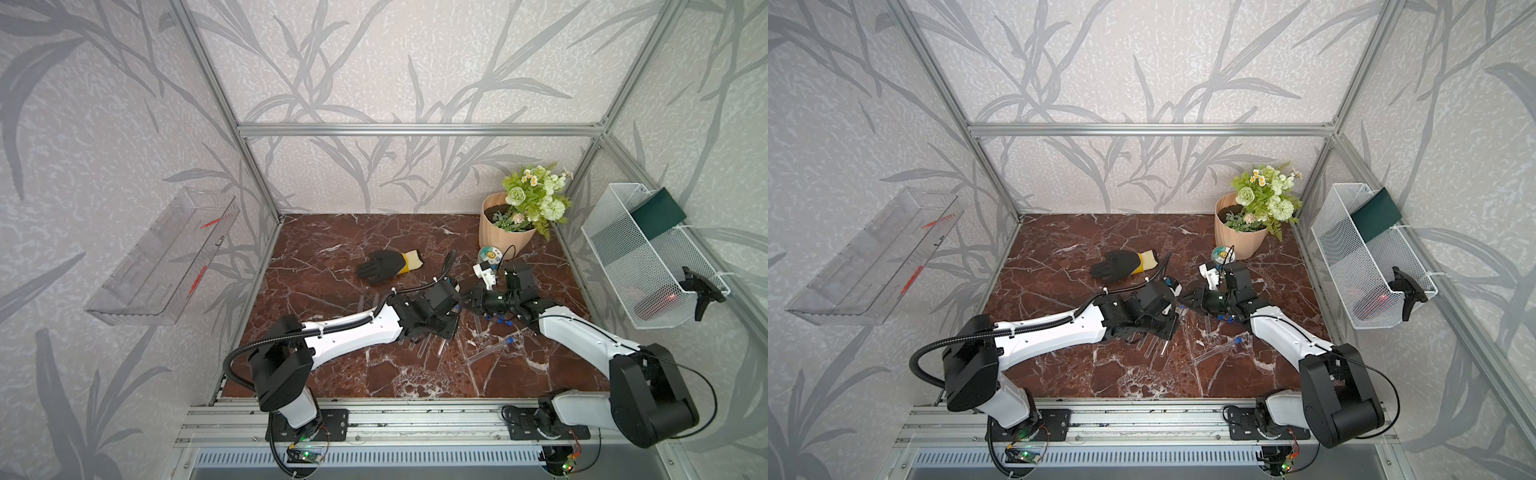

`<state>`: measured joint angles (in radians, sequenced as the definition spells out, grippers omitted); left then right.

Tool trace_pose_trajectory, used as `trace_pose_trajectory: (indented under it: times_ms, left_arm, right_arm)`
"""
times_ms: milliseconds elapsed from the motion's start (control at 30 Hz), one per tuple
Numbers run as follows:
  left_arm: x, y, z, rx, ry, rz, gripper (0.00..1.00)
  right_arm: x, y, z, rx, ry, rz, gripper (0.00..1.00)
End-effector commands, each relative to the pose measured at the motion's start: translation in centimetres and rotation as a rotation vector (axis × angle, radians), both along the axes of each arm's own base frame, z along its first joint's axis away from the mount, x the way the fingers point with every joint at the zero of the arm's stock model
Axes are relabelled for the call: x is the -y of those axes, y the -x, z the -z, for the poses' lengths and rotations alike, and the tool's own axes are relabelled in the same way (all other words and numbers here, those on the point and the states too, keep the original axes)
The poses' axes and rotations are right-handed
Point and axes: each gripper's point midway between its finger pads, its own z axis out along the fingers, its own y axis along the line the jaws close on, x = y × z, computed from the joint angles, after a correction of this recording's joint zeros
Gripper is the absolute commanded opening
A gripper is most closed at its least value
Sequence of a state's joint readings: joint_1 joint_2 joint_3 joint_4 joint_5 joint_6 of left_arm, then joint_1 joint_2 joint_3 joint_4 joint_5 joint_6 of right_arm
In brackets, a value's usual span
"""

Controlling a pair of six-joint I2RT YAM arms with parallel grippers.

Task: Remove stoppers from test tubes
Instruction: Open the stopper on the test tube, then place the test tube at the center of the board.

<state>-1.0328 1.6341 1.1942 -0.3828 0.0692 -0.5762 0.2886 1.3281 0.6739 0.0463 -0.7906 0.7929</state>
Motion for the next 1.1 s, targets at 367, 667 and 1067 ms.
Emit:
trace_pose_trajectory:
  times_ms: [367, 667, 1067]
  left_arm:
    - [-1.2, 1.3, 2.0, -0.068, -0.099, 0.020, 0.10]
    - [-1.2, 1.2, 1.8, -0.063, -0.098, 0.016, 0.10]
    - [-1.3, -0.1, 4.7, -0.091, -0.244, -0.037, 0.11]
  right_arm:
    - [1.1, -2.8, -2.7, 0.117, 0.025, 0.050, 0.03]
    - [3.0, -2.6, -1.3, 0.070, 0.086, 0.085, 0.03]
    - [7.4, -1.2, -0.2, 0.018, 0.225, 0.144, 0.04]
